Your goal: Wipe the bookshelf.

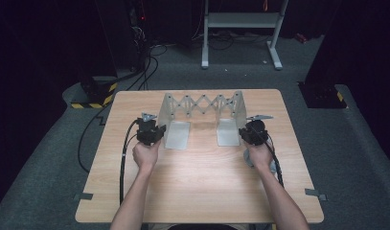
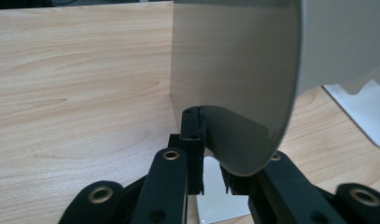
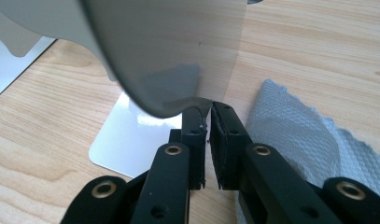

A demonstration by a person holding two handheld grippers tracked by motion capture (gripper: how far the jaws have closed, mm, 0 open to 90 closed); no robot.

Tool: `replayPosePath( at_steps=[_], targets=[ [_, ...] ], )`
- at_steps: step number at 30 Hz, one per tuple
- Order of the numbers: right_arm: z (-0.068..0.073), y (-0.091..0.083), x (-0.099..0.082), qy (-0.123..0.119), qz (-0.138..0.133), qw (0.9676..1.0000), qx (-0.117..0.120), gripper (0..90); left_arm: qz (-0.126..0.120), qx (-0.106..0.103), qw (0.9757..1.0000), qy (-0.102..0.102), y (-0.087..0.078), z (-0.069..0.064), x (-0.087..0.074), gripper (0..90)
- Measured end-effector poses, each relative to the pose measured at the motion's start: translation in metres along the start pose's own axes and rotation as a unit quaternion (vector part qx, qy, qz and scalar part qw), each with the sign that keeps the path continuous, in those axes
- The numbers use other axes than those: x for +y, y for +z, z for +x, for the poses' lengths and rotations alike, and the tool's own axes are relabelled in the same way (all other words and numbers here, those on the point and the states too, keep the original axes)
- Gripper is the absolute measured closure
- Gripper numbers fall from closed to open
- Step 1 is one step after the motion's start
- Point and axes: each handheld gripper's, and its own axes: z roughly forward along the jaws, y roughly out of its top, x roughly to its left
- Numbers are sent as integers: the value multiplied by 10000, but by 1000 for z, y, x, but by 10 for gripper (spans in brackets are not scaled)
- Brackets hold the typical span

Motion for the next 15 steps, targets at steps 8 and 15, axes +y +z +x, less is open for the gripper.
replayPosePath(
  at_steps=[8, 15],
  targets=[
    [-1, 0, 1, 5, -138, 9998, 156, 758, -17, -66, 10000, -19, -2, 3, 0, 780],
    [4, -20, -10, -220, -468, 9984, 220, 645, -105, -147, 9998, -46, -9, 6, -4, 623]
  ],
)
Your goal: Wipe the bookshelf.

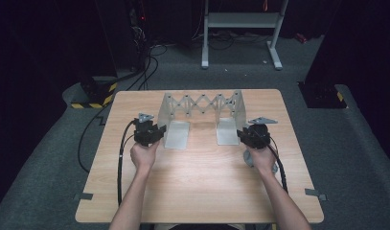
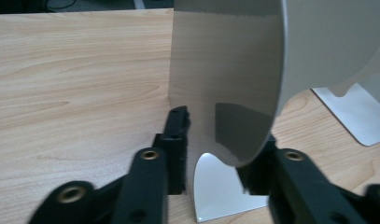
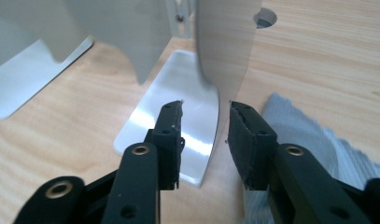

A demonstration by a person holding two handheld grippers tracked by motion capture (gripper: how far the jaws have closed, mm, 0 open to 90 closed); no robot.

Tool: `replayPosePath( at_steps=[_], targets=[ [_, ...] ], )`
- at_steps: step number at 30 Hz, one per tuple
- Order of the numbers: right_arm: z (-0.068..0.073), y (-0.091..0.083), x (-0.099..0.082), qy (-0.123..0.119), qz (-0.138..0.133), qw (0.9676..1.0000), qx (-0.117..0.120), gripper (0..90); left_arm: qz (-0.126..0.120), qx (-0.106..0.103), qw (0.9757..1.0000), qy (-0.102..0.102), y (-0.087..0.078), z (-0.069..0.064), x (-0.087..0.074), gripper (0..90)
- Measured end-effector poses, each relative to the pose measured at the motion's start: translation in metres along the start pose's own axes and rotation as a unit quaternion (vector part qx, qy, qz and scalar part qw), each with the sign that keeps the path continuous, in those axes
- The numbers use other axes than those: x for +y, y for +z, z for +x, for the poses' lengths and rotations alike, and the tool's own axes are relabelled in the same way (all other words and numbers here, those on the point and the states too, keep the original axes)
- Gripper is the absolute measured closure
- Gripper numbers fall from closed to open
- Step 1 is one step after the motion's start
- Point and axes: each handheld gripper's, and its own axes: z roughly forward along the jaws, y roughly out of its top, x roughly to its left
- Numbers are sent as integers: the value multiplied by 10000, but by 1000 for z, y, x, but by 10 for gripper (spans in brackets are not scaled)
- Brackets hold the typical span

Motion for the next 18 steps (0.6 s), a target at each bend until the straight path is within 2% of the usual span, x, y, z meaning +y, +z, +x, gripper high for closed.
replayPosePath(
  at_steps=[5, 8, 13, 18],
  targets=[
    [-3, -14, -22, -137, 46, 9999, -12, 633, 7, -46, 9999, -162, -4, 7, -10, 523],
    [-5, -21, -33, -133, 48, 9999, -40, 631, 22, -83, 9998, -181, -6, 8, -13, 503],
    [-10, -21, -47, -156, 175, 9997, -117, 626, 66, -133, 9998, -152, -11, 7, -19, 478],
    [-19, -19, -54, -73, 238, 9994, -234, 619, 100, -190, 9997, -111, -13, 4, -27, 464]
  ],
)
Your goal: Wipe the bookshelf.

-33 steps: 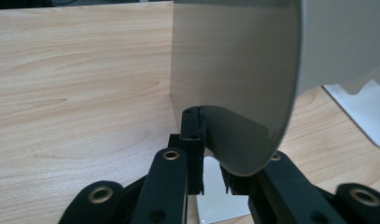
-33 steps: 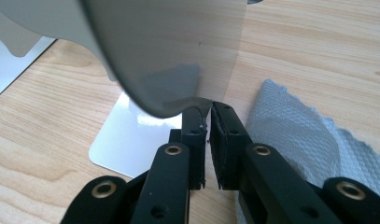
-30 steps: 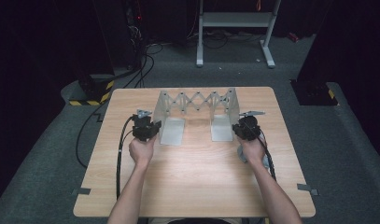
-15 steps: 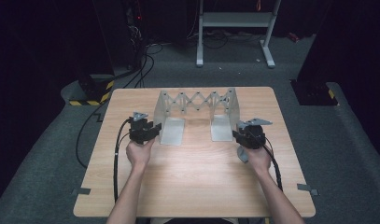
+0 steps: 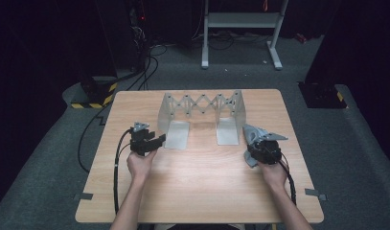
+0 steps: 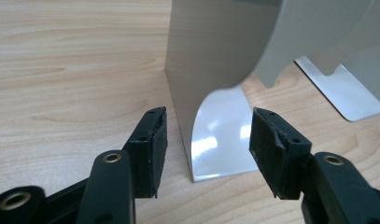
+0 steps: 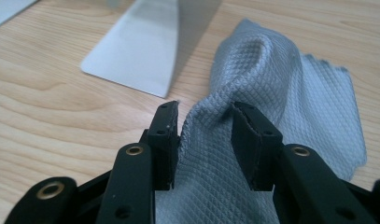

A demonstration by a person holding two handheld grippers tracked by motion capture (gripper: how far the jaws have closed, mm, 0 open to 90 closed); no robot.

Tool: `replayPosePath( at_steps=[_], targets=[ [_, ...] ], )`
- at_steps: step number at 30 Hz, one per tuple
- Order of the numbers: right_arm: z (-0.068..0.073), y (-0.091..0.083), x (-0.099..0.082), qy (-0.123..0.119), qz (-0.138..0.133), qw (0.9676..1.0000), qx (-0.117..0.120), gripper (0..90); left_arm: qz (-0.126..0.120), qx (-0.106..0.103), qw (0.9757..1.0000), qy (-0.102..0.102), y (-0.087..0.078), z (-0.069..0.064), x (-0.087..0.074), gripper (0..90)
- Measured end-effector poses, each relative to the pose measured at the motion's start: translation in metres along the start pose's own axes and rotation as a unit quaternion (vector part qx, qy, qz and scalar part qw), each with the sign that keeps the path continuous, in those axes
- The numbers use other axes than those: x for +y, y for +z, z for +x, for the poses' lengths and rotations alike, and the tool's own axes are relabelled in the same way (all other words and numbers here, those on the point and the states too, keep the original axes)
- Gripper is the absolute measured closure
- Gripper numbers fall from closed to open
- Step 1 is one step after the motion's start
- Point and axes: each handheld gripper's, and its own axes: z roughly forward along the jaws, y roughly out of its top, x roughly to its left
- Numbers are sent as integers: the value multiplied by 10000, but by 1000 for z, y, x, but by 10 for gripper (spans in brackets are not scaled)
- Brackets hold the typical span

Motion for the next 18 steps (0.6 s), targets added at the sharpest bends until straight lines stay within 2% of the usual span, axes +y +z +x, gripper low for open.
replayPosePath(
  at_steps=[3, 10, 12, 15, 18],
  targets=[
    [-7, 3, -2, 39, 30, 9999, -114, 621, 4, -28, 10000, -32, -1, -1, -5, 461],
    [-26, 7, -3, 230, 53, 9989, -408, 620, 58, -10, 10000, 59, -5, 0, -15, 450],
    [-30, 6, -3, 286, 41, 9985, -468, 612, 54, -5, 10000, 17, -4, 0, -19, 447],
    [-31, 2, -3, 354, -33, 9982, -474, 592, 85, 11, 10000, 20, -5, 1, -24, 444],
    [-28, -7, -4, 369, -216, 9982, -415, 574, 108, 4, 9999, 12, -6, 2, -29, 437]
  ],
)
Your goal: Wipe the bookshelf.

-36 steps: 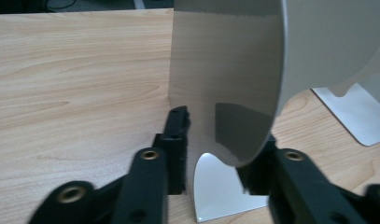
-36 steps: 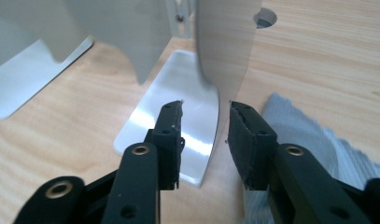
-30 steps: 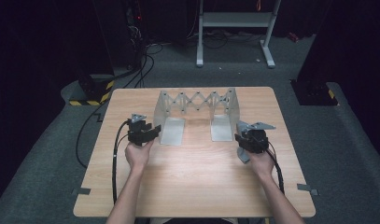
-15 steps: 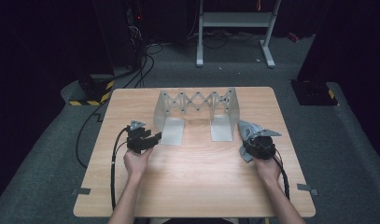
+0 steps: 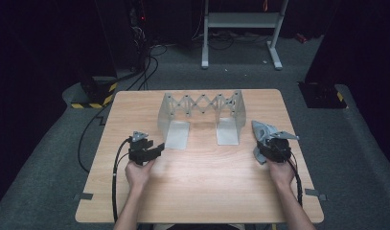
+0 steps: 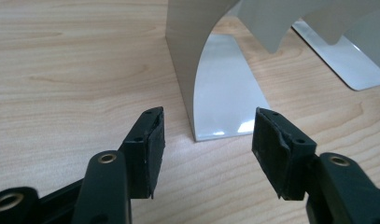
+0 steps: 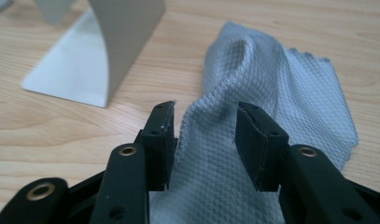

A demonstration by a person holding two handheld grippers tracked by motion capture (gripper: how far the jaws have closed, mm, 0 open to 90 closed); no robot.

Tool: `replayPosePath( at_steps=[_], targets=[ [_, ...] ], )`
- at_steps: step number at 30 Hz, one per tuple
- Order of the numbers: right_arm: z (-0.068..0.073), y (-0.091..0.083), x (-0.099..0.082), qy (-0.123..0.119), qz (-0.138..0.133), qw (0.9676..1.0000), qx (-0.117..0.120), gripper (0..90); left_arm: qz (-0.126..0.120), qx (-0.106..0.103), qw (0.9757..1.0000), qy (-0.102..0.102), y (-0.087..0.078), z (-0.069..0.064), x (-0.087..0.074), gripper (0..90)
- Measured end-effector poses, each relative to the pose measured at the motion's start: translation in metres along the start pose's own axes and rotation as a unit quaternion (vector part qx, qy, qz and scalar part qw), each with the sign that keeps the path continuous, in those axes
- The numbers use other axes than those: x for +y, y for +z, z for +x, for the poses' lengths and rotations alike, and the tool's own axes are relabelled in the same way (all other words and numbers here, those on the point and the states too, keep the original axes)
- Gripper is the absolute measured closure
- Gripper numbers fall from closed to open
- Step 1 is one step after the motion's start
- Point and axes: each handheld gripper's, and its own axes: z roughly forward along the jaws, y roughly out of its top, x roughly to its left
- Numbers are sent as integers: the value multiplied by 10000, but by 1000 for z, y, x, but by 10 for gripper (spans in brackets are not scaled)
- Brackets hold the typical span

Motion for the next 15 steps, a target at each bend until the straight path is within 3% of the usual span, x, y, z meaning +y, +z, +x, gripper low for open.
replayPosePath(
  at_steps=[5, 15],
  targets=[
    [11, -17, -3, 32, -238, 9994, 247, 539, -84, -175, 9997, -116, -5, -3, -6, 429],
    [41, -35, -17, -145, -435, 9964, 714, 518, -96, -364, 9993, 49, -10, -17, -18, 406]
  ],
)
